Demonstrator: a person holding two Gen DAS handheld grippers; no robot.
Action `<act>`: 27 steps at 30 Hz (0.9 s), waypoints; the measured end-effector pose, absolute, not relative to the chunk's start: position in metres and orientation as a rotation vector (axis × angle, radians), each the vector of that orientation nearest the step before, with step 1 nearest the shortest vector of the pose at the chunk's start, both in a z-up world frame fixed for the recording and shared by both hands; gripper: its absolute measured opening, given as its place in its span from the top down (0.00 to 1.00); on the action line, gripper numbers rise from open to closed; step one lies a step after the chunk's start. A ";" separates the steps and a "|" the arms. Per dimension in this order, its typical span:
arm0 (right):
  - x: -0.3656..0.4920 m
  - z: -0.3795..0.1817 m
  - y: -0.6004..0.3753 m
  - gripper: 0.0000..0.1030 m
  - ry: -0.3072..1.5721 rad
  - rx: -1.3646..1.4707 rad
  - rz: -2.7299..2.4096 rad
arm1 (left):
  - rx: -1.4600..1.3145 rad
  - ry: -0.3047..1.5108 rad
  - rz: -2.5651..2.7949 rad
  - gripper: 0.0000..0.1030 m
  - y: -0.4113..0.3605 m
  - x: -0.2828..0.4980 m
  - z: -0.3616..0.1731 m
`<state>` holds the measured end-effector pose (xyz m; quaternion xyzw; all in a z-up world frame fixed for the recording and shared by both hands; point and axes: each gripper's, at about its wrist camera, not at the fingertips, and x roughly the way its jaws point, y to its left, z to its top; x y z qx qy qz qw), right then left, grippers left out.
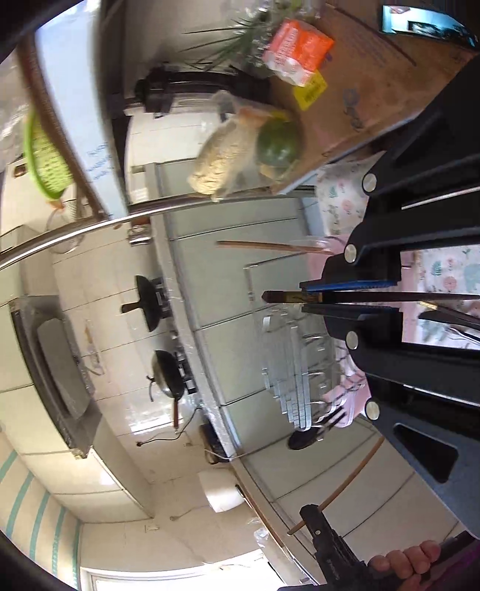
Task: Organize utensils
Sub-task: 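Lift both held chopsticks up and lower them into the pink cup with both grippers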
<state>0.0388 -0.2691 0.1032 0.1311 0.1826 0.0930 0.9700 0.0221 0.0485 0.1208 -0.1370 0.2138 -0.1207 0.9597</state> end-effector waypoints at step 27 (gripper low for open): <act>0.093 0.161 -0.288 0.94 0.110 0.205 0.039 | -0.257 0.258 -0.115 0.95 0.060 0.074 0.179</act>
